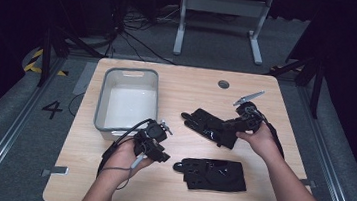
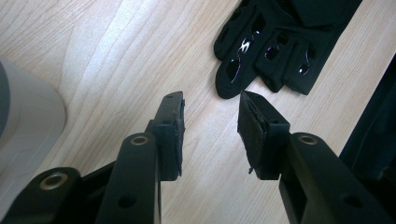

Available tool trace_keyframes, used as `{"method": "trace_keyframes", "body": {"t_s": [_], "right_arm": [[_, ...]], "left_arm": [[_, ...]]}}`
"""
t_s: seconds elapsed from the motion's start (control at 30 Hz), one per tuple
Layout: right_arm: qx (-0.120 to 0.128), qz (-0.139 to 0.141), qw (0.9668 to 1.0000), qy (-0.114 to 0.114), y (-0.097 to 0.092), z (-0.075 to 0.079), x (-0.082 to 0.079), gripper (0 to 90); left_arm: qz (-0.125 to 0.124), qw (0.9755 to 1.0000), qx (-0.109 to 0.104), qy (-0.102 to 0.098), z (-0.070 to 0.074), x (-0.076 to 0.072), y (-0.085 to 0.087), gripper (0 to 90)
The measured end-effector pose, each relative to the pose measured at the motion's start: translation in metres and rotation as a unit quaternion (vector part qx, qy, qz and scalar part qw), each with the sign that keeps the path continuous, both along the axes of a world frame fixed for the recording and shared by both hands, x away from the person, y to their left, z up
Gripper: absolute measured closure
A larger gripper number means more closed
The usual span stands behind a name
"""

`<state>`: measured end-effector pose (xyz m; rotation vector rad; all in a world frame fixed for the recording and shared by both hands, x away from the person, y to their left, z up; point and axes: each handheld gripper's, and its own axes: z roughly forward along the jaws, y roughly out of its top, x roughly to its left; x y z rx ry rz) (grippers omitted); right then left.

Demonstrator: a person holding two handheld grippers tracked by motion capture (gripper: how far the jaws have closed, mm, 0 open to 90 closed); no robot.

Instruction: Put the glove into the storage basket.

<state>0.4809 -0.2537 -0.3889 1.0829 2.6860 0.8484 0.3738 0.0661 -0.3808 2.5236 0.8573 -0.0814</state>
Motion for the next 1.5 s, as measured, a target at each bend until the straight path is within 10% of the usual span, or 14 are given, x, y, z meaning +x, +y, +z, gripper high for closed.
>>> {"method": "trace_keyframes", "body": {"t_s": [1.03,1.5], "right_arm": [[-0.031,-0.031,0.9983,0.039,-0.002,-0.045,0.043,57.8],[-0.025,-0.031,0.9987,0.033,0.000,-0.033,0.036,85.3]], "left_arm": [[0.004,1.0000,-0.002,0.005,-0.005,0.001,0.002,57.0],[0.003,0.9999,-0.002,0.010,-0.007,0.002,0.001,55.9]]}}
